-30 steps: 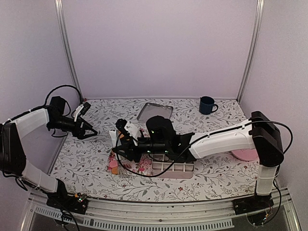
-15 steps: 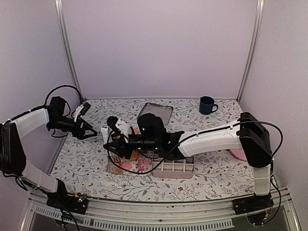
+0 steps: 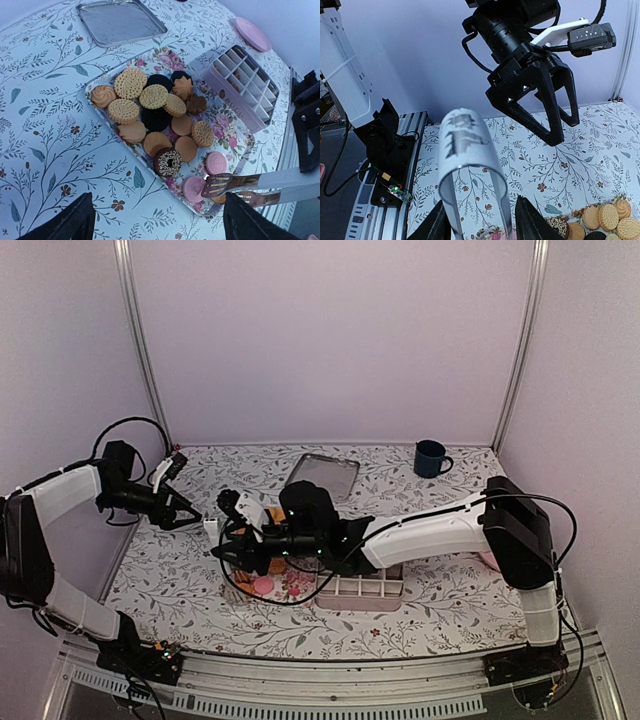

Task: Pack the cookies
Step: Pick up the fake cookies from the plate.

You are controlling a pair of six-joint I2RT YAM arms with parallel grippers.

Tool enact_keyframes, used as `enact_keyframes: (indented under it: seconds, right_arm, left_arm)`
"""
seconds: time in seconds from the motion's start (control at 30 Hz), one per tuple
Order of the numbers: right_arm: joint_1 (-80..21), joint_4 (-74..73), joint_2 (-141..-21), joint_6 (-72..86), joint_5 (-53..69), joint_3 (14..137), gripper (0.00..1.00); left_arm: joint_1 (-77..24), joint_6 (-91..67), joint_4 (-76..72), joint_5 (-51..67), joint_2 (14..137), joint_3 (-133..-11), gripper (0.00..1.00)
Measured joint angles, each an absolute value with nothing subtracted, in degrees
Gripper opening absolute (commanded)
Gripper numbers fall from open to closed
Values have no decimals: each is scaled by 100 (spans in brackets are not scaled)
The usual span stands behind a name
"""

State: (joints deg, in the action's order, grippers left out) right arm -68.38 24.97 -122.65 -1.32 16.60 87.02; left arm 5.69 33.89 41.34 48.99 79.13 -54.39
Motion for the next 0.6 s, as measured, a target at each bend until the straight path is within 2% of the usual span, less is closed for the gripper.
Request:
enact_keyframes:
  seconds: [0.13,0.3,0.6]
  right_arm:
    - [-6838,2506,-12265,-137,1656,8696,39]
    - [-6838,2578,-12263,-152,1531,8661,26]
    - [-6884,2604,-12250,-180,1378,8617,23]
  left_arm:
    - [569,3402,4136,4899,7913,-5439,89]
    - [569,3404,4136,4901,7913,-5437,89]
    - [569,3402,4141,4904,7913,-5437,89]
